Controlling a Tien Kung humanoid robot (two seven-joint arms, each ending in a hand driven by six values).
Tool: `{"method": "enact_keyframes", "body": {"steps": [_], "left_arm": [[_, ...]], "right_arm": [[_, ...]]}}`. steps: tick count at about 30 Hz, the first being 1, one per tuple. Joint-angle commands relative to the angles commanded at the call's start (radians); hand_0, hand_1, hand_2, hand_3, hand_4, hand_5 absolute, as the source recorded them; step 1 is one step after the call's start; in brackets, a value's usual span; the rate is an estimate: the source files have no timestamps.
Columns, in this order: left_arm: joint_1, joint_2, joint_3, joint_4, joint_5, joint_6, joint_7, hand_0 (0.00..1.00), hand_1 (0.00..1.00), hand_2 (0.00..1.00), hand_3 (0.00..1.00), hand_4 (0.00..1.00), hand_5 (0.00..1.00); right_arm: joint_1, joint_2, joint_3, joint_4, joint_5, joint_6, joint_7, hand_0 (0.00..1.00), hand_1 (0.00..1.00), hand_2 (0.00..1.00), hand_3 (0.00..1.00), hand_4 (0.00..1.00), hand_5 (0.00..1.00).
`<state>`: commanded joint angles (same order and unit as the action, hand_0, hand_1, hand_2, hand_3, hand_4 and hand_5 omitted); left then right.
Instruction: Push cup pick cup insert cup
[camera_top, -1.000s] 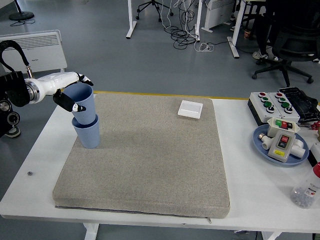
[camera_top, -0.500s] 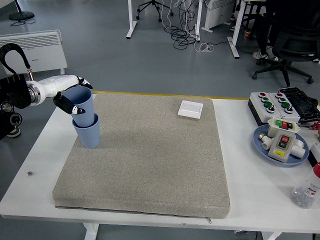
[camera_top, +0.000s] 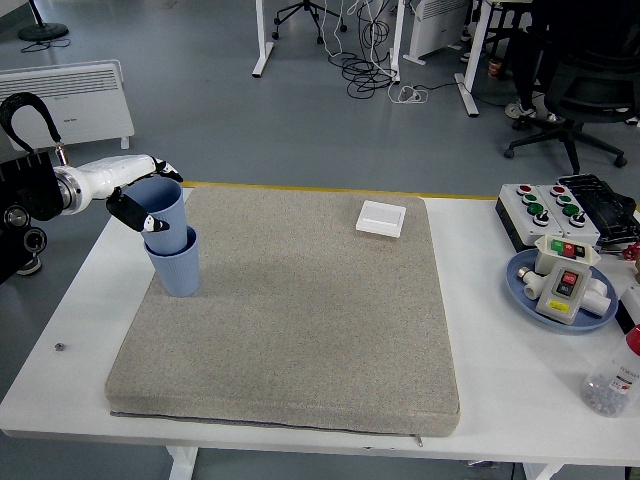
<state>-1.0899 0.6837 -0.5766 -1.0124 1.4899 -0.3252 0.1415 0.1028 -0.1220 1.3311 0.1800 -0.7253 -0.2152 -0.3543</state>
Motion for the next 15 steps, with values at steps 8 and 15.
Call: {"method": "enact_keyframes", "body": {"steps": [8, 15], "left_arm": [[0.000, -0.004, -0.001, 0.010, -0.005, -0.004, -0.004, 0.473, 0.635, 0.720, 0.687, 0.870, 0.230], [0.000, -0.006, -0.004, 0.012, -0.014, 0.001, -0.018, 0.548, 0.698, 0.854, 0.855, 0.934, 0.346]], "right_arm": [[0.001, 0.000, -0.001, 0.000, 0.002, 0.000, 0.000, 0.675, 0.585, 0.583, 0.579, 0.111, 0.547], [0.001, 0.000, -0.001, 0.000, 0.001, 0.000, 0.000, 0.675, 0.585, 0.583, 0.580, 0.111, 0.544]]}}
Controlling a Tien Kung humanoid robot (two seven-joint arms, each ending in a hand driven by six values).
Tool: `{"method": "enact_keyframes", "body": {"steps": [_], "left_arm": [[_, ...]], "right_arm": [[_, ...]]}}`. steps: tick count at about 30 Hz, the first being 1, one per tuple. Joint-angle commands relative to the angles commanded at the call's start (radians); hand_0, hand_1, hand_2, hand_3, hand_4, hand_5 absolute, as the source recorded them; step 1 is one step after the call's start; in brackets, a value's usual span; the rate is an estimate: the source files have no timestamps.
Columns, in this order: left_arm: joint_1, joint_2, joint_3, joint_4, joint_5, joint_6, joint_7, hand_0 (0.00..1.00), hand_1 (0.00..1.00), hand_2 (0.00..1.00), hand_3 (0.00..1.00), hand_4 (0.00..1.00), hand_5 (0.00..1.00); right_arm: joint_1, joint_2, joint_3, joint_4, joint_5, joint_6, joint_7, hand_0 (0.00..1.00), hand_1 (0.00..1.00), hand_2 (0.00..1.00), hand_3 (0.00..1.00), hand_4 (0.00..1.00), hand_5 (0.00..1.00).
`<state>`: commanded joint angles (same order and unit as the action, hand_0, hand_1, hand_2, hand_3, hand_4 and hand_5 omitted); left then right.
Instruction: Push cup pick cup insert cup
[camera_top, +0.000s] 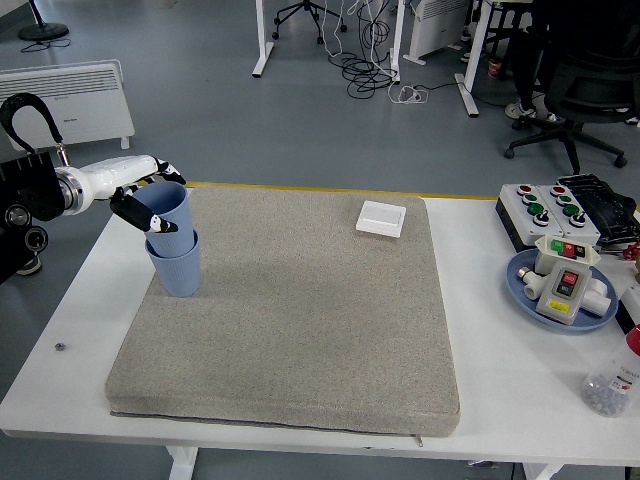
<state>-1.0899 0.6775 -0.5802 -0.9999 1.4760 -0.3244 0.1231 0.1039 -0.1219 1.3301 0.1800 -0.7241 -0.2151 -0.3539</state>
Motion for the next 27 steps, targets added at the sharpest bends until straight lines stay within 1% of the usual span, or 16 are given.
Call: {"method": "enact_keyframes", "body": {"steps": [2, 3, 8, 9, 14, 15, 21, 25, 26, 27], "left_arm": [[0.000, -0.001, -0.001, 0.001, -0.003, 0.001, -0.004, 0.548, 0.698, 0.854, 0.855, 0.934, 0.346], [0.000, -0.001, -0.001, 0.002, -0.004, 0.002, -0.005, 0.690, 0.788, 0.957, 0.936, 0.967, 0.410], [0.002, -0.001, -0.004, 0.007, -0.009, 0.010, -0.017, 0.690, 0.788, 0.957, 0.936, 0.967, 0.410], [0.002, -0.001, -0.005, 0.009, -0.010, 0.014, -0.022, 0.739, 0.814, 0.973, 0.953, 0.977, 0.428], [0.004, -0.003, -0.012, 0.012, -0.010, 0.025, -0.036, 0.739, 0.814, 0.973, 0.953, 0.977, 0.428], [0.004, -0.003, -0.013, 0.012, -0.010, 0.025, -0.037, 0.753, 0.824, 0.976, 0.968, 0.998, 0.472], [0.012, -0.001, -0.032, 0.007, -0.011, 0.040, -0.048, 0.754, 0.824, 0.979, 0.973, 0.998, 0.479], [0.028, 0.003, -0.066, -0.009, -0.019, 0.064, -0.068, 0.754, 0.824, 0.979, 0.973, 0.998, 0.479], [0.037, 0.005, -0.081, -0.017, -0.032, 0.081, -0.087, 0.754, 0.824, 0.979, 0.973, 0.998, 0.479], [0.046, 0.007, -0.095, -0.025, -0.047, 0.097, -0.106, 0.737, 0.798, 0.949, 0.915, 0.895, 0.547]], "right_arm": [[0.000, 0.000, 0.000, 0.000, 0.000, 0.000, 0.000, 0.675, 0.585, 0.583, 0.580, 0.111, 0.544], [0.000, 0.000, 0.000, 0.000, 0.000, 0.000, 0.000, 0.675, 0.585, 0.581, 0.580, 0.111, 0.544], [0.000, 0.000, 0.000, 0.000, 0.001, 0.000, 0.000, 0.675, 0.585, 0.581, 0.580, 0.111, 0.544], [0.000, 0.000, 0.000, 0.000, 0.001, 0.000, 0.000, 0.675, 0.585, 0.583, 0.580, 0.111, 0.544], [0.000, 0.000, 0.000, 0.000, 0.001, 0.000, 0.000, 0.675, 0.585, 0.583, 0.580, 0.111, 0.544], [0.000, 0.000, 0.000, 0.000, 0.002, 0.000, 0.001, 0.675, 0.585, 0.583, 0.579, 0.111, 0.543], [-0.001, 0.001, -0.001, 0.000, 0.004, 0.000, 0.001, 0.675, 0.585, 0.583, 0.580, 0.111, 0.544], [-0.003, 0.002, 0.000, 0.000, 0.004, 0.000, 0.001, 0.675, 0.585, 0.583, 0.580, 0.111, 0.544], [-0.003, 0.002, 0.000, 0.000, 0.004, 0.000, 0.001, 0.675, 0.585, 0.583, 0.580, 0.111, 0.544], [-0.004, 0.002, 0.001, 0.000, 0.004, 0.000, 0.001, 0.675, 0.585, 0.583, 0.580, 0.112, 0.543]]}}
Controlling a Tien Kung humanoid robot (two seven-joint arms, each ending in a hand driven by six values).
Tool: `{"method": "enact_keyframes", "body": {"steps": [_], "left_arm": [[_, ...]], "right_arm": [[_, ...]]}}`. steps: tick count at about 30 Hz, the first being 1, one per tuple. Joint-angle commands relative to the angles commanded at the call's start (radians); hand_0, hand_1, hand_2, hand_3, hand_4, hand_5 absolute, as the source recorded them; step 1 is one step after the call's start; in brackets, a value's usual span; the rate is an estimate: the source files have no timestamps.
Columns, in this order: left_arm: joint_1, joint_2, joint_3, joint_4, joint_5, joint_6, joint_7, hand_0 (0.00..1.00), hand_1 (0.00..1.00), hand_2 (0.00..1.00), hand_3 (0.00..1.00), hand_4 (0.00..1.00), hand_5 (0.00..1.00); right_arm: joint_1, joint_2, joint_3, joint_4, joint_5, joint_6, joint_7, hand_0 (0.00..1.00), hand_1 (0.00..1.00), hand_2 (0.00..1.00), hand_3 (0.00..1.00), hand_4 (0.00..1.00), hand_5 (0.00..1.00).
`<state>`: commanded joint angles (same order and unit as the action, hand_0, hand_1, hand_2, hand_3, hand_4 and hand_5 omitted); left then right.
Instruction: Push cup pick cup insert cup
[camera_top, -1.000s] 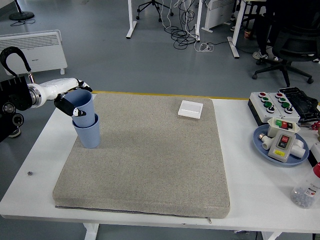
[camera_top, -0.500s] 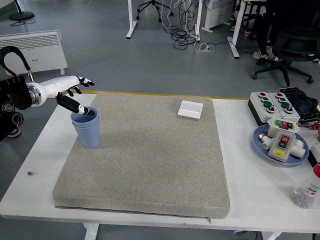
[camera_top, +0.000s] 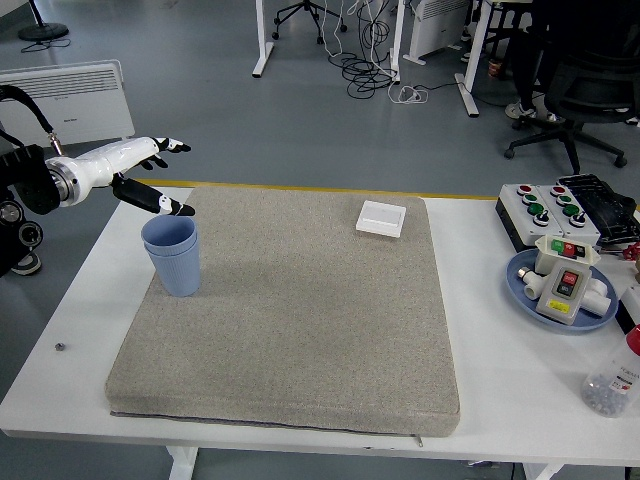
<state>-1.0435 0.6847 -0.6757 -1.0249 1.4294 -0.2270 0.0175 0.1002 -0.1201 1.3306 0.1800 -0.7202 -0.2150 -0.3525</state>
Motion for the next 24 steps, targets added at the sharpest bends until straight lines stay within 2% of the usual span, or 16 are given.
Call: {"method": "enact_keyframes", "body": {"steps": [2, 5, 6, 9, 11, 12, 17, 18, 23, 24], "left_arm": [[0.012, 0.002, -0.023, -0.009, -0.029, 0.028, -0.026, 0.737, 0.798, 0.949, 0.915, 0.895, 0.547], [0.067, 0.001, -0.113, -0.033, -0.109, 0.103, -0.099, 0.737, 0.798, 0.949, 0.915, 0.895, 0.547], [0.074, 0.001, -0.133, -0.035, -0.124, 0.114, -0.109, 0.670, 0.737, 0.813, 0.754, 0.742, 0.645], [0.183, -0.015, -0.255, -0.077, -0.245, 0.213, -0.201, 0.670, 0.737, 0.813, 0.754, 0.742, 0.645], [0.234, -0.023, -0.331, -0.091, -0.323, 0.243, -0.220, 0.670, 0.737, 0.813, 0.754, 0.742, 0.645], [0.267, -0.029, -0.377, -0.098, -0.369, 0.250, -0.221, 0.639, 0.681, 0.700, 0.614, 0.659, 0.808], [0.431, -0.055, -0.585, -0.132, -0.577, 0.229, -0.186, 0.639, 0.681, 0.700, 0.614, 0.659, 0.808], [0.452, -0.057, -0.629, -0.135, -0.622, 0.226, -0.184, 0.638, 0.669, 0.684, 0.599, 0.635, 0.952], [0.610, -0.084, -0.836, -0.159, -0.830, 0.171, -0.115, 0.638, 0.669, 0.684, 0.599, 0.635, 0.952], [0.639, -0.091, -0.875, -0.158, -0.876, 0.162, -0.100, 0.659, 0.671, 0.687, 0.630, 0.632, 0.998]], "right_arm": [[-0.001, 0.000, 0.000, 0.000, 0.001, 0.000, 0.000, 0.675, 0.585, 0.583, 0.580, 0.112, 0.543], [-0.003, -0.001, 0.001, 0.000, -0.003, 0.001, 0.000, 0.675, 0.585, 0.583, 0.580, 0.112, 0.543], [-0.003, -0.001, 0.001, 0.000, -0.003, 0.001, 0.000, 0.675, 0.585, 0.582, 0.580, 0.112, 0.544], [-0.004, -0.001, 0.004, 0.000, -0.005, 0.000, 0.000, 0.675, 0.585, 0.582, 0.580, 0.112, 0.544], [-0.005, 0.000, 0.005, 0.000, -0.005, 0.000, 0.000, 0.675, 0.585, 0.582, 0.580, 0.112, 0.544], [-0.005, 0.000, 0.007, 0.000, -0.007, 0.001, 0.000, 0.675, 0.584, 0.581, 0.580, 0.112, 0.543], [-0.004, 0.001, 0.013, 0.000, -0.013, 0.002, 0.001, 0.675, 0.584, 0.581, 0.580, 0.112, 0.543], [-0.004, 0.001, 0.014, 0.000, -0.014, 0.002, 0.001, 0.676, 0.584, 0.582, 0.579, 0.112, 0.543], [-0.002, 0.001, 0.021, 0.000, -0.018, 0.003, 0.002, 0.676, 0.584, 0.582, 0.579, 0.112, 0.543], [-0.002, 0.001, 0.022, 0.000, -0.020, 0.003, 0.003, 0.676, 0.583, 0.581, 0.579, 0.112, 0.544]]}}
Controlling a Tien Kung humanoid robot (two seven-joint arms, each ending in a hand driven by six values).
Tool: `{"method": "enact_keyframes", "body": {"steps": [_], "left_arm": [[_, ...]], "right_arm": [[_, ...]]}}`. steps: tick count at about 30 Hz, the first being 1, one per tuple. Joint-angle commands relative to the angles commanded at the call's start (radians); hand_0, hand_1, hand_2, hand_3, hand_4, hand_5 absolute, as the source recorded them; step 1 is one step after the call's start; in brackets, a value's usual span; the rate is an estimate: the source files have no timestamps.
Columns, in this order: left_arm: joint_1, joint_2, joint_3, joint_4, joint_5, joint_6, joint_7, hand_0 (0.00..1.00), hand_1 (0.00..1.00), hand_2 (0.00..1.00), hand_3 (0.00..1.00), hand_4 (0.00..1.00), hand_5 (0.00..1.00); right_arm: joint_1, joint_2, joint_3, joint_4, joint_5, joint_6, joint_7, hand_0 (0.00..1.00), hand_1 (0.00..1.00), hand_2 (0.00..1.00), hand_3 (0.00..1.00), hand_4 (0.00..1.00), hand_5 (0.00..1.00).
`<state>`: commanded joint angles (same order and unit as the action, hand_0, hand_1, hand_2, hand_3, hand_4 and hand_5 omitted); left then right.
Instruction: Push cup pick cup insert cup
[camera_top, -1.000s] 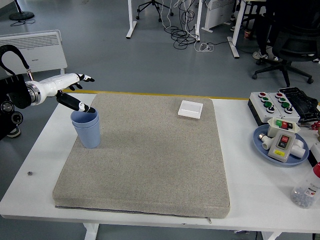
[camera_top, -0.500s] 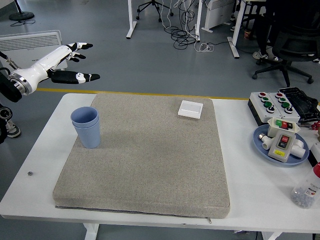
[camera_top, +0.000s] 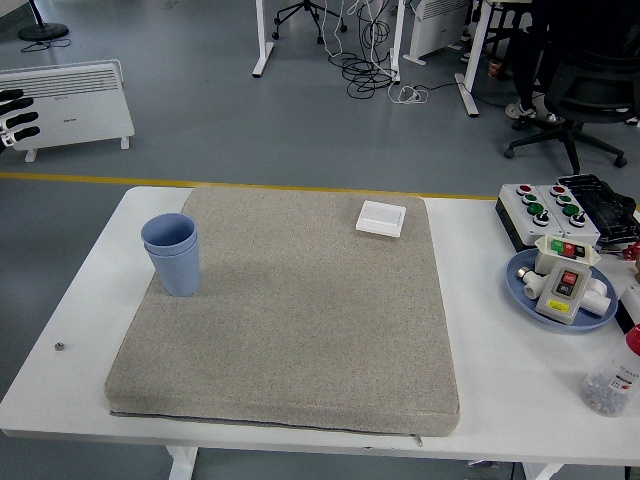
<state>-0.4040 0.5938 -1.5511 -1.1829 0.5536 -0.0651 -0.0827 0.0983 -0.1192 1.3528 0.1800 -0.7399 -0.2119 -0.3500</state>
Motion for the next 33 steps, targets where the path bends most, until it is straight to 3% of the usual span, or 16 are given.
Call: {"method": "enact_keyframes", "body": {"steps": [5, 6, 12, 15, 25, 33], "left_arm": [[0.079, -0.037, -0.096, 0.012, -0.192, -0.024, 0.046, 0.659, 0.671, 0.687, 0.630, 0.632, 0.998], [0.104, -0.056, -0.118, 0.017, -0.218, -0.030, 0.055, 0.682, 0.678, 0.694, 0.646, 0.635, 0.998], [0.168, -0.135, -0.169, 0.036, -0.245, -0.044, 0.072, 0.696, 0.689, 0.710, 0.662, 0.643, 0.998], [0.178, -0.156, -0.171, 0.042, -0.239, -0.053, 0.071, 0.696, 0.689, 0.710, 0.662, 0.643, 0.998], [0.190, -0.195, -0.172, 0.068, -0.257, -0.104, 0.073, 0.725, 0.714, 0.742, 0.683, 0.654, 0.998], [0.192, -0.207, -0.179, 0.091, -0.256, -0.126, 0.089, 0.736, 0.740, 0.736, 0.685, 0.655, 0.998]], "right_arm": [[0.000, 0.001, 0.006, 0.000, -0.006, 0.000, 0.000, 0.676, 0.583, 0.581, 0.579, 0.112, 0.544], [0.001, 0.002, 0.008, 0.000, -0.006, 0.000, 0.001, 0.676, 0.584, 0.581, 0.578, 0.111, 0.544], [0.001, 0.003, 0.011, 0.000, -0.011, 0.000, 0.001, 0.676, 0.584, 0.581, 0.578, 0.111, 0.546], [0.001, 0.003, 0.012, 0.000, -0.013, 0.000, 0.001, 0.676, 0.584, 0.581, 0.578, 0.111, 0.546], [-0.003, 0.001, 0.012, 0.000, -0.027, 0.001, -0.005, 0.676, 0.583, 0.581, 0.579, 0.111, 0.546], [-0.003, 0.002, 0.011, 0.000, -0.024, 0.000, -0.005, 0.676, 0.583, 0.581, 0.579, 0.110, 0.548]]}}
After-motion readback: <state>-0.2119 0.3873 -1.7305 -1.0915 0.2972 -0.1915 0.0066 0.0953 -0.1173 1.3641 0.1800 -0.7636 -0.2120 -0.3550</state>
